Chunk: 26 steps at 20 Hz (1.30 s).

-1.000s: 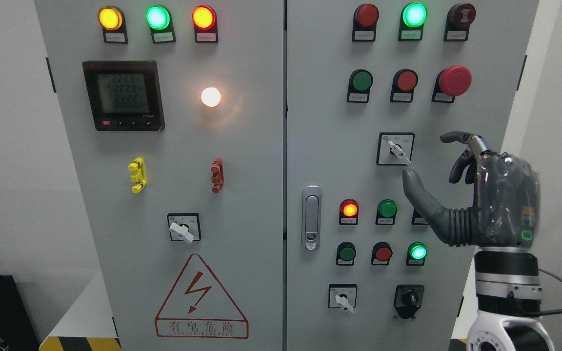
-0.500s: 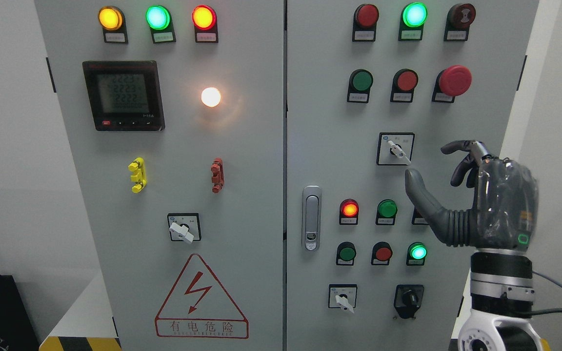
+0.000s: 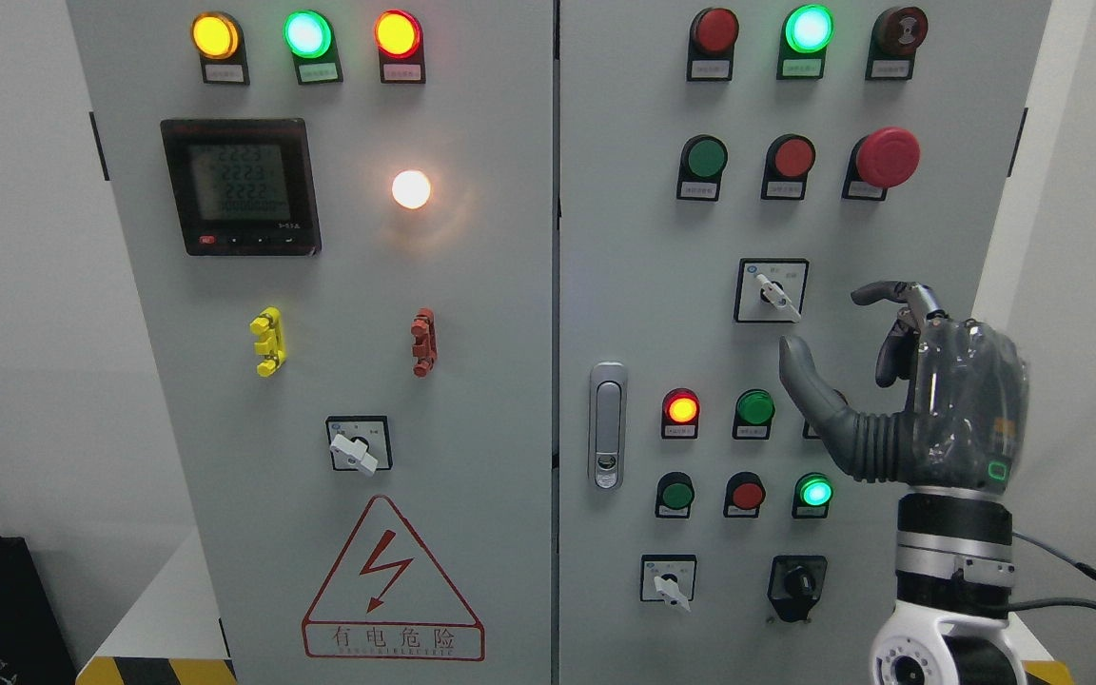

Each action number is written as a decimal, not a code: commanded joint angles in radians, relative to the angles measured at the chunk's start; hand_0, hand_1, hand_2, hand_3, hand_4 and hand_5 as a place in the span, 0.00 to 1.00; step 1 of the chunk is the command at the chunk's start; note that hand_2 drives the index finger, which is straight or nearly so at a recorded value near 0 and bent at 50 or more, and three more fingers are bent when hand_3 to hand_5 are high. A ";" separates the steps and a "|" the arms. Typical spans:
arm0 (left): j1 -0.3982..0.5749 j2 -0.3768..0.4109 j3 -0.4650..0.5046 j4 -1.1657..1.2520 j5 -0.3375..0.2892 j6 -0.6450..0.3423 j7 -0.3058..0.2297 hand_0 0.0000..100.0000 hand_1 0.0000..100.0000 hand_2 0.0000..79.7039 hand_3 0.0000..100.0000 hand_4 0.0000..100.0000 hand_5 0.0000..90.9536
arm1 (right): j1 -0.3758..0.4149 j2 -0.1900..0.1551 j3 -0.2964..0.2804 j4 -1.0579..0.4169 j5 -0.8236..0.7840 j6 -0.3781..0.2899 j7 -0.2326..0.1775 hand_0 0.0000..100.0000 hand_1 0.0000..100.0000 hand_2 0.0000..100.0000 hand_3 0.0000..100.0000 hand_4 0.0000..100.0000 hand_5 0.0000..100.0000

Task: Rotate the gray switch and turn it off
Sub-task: 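Close the right hand's thumb and fingers around the switch's black lever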

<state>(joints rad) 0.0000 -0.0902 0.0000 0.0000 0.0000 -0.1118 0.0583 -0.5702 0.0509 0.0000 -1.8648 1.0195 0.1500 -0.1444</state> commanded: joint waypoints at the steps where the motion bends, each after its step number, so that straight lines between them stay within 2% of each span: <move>1: -0.009 0.001 0.008 -0.025 0.020 0.000 0.000 0.12 0.39 0.00 0.00 0.00 0.00 | -0.013 0.030 -0.003 0.038 -0.001 0.009 0.000 0.09 0.39 0.46 1.00 1.00 1.00; 15: -0.009 0.000 0.008 -0.025 0.020 0.000 0.000 0.12 0.39 0.00 0.00 0.00 0.00 | -0.074 0.041 -0.006 0.090 -0.002 0.023 0.003 0.10 0.37 0.50 1.00 1.00 1.00; 18: -0.009 0.000 0.008 -0.025 0.020 0.000 0.001 0.12 0.39 0.00 0.00 0.00 0.00 | -0.074 0.043 -0.005 0.092 -0.002 0.023 0.003 0.07 0.37 0.52 1.00 1.00 1.00; 21: -0.009 0.000 0.008 -0.025 0.020 0.000 0.000 0.12 0.39 0.00 0.00 0.00 0.00 | -0.074 0.061 -0.003 0.093 -0.001 0.023 0.003 0.06 0.37 0.54 1.00 1.00 1.00; 26: -0.009 0.000 0.008 -0.025 0.020 0.000 0.000 0.12 0.39 0.00 0.00 0.00 0.00 | -0.076 0.061 -0.006 0.099 -0.001 0.026 0.003 0.06 0.37 0.56 1.00 1.00 1.00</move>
<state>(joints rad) 0.0000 -0.0902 0.0000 0.0000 0.0000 -0.1118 0.0550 -0.6404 0.0968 0.0000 -1.7892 1.0180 0.1762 -0.1406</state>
